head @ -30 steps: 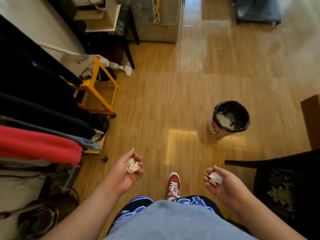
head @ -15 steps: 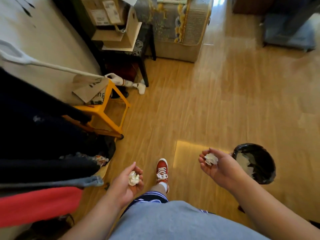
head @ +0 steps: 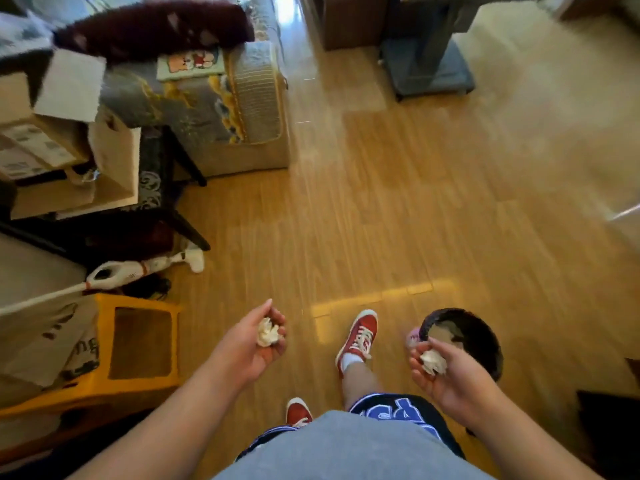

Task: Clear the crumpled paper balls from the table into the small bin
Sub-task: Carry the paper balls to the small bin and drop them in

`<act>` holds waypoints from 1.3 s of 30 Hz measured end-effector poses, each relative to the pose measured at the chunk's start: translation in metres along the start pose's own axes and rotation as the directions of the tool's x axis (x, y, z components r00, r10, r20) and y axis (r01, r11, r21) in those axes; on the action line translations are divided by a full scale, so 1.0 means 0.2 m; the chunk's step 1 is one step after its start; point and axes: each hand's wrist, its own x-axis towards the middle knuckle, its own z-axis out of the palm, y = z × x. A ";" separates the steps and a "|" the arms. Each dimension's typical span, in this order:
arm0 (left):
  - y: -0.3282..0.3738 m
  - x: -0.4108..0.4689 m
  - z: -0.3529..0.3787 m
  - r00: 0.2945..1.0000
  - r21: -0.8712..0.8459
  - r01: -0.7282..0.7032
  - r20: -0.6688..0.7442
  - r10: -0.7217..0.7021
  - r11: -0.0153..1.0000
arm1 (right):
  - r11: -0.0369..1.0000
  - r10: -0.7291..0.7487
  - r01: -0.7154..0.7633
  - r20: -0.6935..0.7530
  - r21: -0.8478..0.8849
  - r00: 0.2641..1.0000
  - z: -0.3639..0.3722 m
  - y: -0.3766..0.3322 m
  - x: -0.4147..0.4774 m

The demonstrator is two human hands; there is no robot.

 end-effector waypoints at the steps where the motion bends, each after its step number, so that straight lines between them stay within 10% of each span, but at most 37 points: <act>1: 0.05 0.07 0.11 1.000 0.028 0.003 0.015 -0.004 1.000 | 1.000 -0.004 0.004 -0.032 0.015 0.999 -0.02 -0.06 0.03; 28: 0.99 1.45 2.08 0.987 0.316 0.154 -0.004 -0.161 0.936 | 0.914 -0.134 0.162 -0.100 0.371 0.986 0.22 -2.20 0.86; 39: 0.73 1.95 3.39 0.882 0.779 0.215 0.105 -0.460 0.589 | 0.533 -0.066 0.369 -0.398 0.762 0.915 -0.24 -2.34 0.74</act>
